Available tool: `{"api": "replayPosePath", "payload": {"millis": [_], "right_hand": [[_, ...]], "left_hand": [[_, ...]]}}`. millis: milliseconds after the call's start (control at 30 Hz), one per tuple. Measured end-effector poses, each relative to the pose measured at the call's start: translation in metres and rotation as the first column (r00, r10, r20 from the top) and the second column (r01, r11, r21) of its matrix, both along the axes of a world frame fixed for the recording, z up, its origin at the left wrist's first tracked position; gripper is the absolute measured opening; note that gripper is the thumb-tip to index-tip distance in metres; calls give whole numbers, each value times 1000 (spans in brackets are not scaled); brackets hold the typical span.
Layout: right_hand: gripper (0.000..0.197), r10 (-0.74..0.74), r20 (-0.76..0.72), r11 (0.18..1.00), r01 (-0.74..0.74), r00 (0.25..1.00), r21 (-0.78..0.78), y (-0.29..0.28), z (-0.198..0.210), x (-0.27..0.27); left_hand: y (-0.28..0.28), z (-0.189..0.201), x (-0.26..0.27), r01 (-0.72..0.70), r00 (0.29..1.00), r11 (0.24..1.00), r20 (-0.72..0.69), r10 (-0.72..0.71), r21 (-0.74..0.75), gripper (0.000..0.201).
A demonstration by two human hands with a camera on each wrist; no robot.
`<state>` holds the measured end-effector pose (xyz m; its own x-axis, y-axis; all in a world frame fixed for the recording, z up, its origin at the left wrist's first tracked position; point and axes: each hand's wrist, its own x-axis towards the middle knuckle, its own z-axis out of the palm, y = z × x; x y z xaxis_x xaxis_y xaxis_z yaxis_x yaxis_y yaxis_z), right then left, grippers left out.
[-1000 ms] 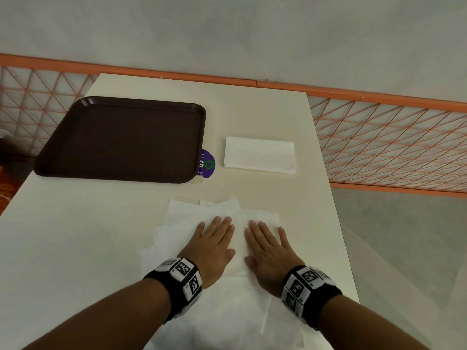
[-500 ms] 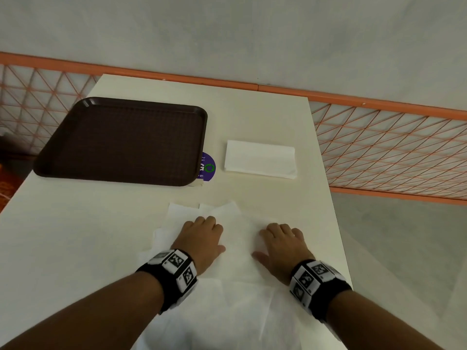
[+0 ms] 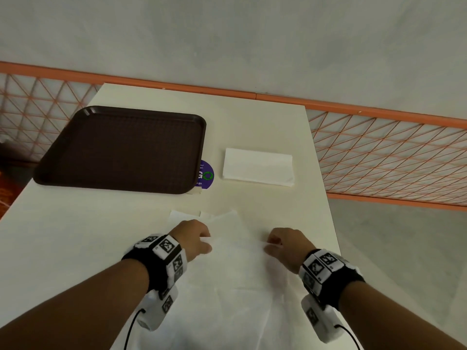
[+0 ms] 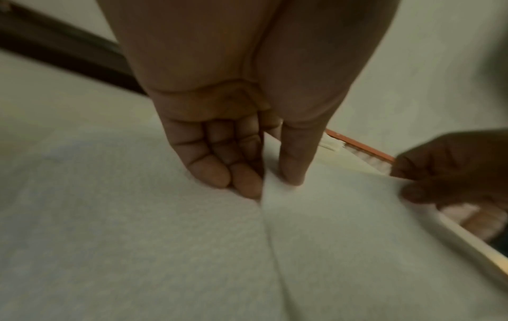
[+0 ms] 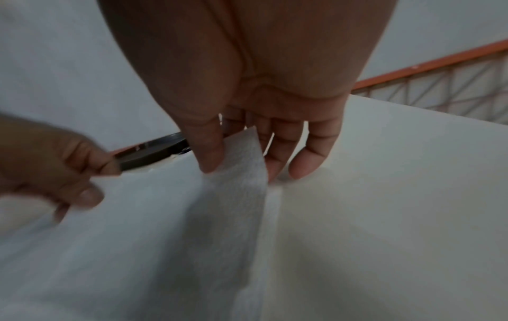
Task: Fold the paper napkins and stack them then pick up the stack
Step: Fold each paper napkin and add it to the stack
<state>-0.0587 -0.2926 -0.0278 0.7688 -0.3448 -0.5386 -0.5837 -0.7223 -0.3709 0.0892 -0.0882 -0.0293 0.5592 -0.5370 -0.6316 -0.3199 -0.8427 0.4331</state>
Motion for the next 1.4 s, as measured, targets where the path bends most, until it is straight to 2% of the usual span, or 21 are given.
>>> {"api": "replayPosePath", "payload": {"millis": [67,133,233,300,400,500,633,800,967,1133,1267,1333,1400], "right_hand": [[16,-92,56,994,88,994,59,-9,2,-5],[21,-142,84,986,133,986,100,-16,4,-6],[16,-243,149,961,217,958,173,-26,10,2],[13,-344,207,929,301,916,214,-36,14,14],[11,-465,275,881,408,842,239,-56,22,35],[10,-503,328,864,449,800,229,-77,29,55],[5,-564,339,825,495,753,272,-108,28,84],[15,-602,323,799,542,730,262,-145,21,116],[8,-604,312,796,575,734,187,-165,4,138],[14,-581,318,810,571,749,135,-175,-17,145],[18,-577,344,809,577,741,112,-178,-25,148],[28,-575,347,806,587,741,80,-179,-26,147],[37,-551,305,816,578,776,6,-179,-25,145]], "left_hand": [[6,-4,2,-111,991,992,-77,107,-57,10],[4,-6,4,-238,962,964,-161,219,-116,12],[-12,-3,16,-407,897,883,-281,340,-232,15],[-28,0,28,-468,873,829,-306,380,-305,10],[-52,5,47,-510,860,757,-247,447,-408,23],[-74,13,67,-475,873,754,-133,469,-454,26],[-102,16,94,-484,850,720,-72,521,-497,26],[-135,9,120,-460,841,739,27,541,-492,29],[-158,-8,138,-452,840,763,68,539,-462,28],[-167,-20,147,-441,839,788,114,532,-430,24],[-166,-26,148,-458,807,789,181,563,-410,20],[-164,-26,147,-469,794,808,231,563,-357,25],[-163,-26,147,-450,816,860,280,505,-240,35]]}}
